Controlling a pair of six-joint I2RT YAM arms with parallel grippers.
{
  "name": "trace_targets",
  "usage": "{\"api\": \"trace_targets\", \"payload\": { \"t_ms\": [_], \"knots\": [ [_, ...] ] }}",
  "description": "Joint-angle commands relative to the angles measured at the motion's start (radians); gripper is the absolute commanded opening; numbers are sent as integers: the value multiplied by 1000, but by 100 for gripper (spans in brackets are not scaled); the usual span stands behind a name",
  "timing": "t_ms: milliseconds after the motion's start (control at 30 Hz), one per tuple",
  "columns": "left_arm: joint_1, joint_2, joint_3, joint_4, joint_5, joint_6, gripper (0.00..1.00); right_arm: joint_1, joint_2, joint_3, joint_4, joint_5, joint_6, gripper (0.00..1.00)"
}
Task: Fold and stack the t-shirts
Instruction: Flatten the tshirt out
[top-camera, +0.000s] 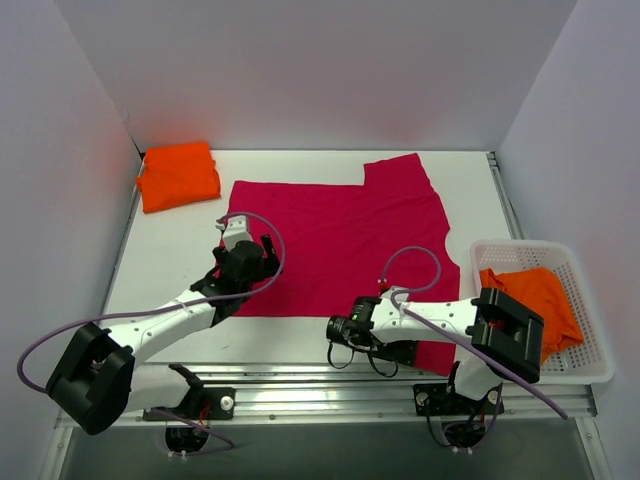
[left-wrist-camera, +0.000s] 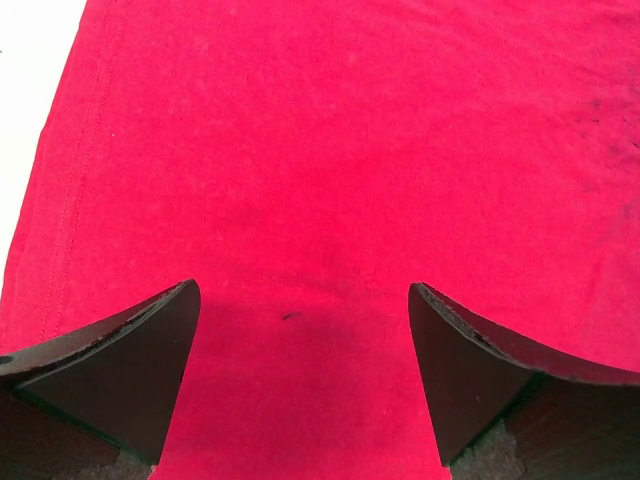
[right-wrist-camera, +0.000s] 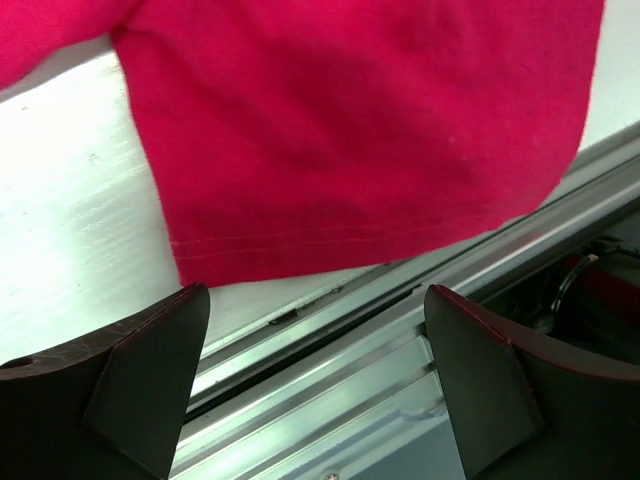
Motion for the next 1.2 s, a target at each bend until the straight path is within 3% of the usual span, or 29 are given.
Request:
{"api": "trace_targets", "payload": {
  "t_ms": [0, 433, 633, 733, 1000, 1167],
  "knots": [
    [6, -7, 12, 59, 6, 5, 95, 16, -67, -14, -138, 28, 101, 84],
    [8, -10, 12, 62, 3, 2, 94, -16, -81, -8, -115, 80, 142, 77],
    [6, 15, 26, 77, 20, 4, 95, -239, -120, -94, 88, 25, -80, 76],
    [8, 12, 26, 72, 12, 5, 94, -289, -100, -126, 137, 7, -142, 75],
    [11, 19, 29, 75, -4, 14, 94, -197, -57, -126, 125, -56, -77, 73],
    [12, 53, 36, 83, -1, 14, 94, -194, -48, -221, 243, -143, -74, 68]
  ]
}}
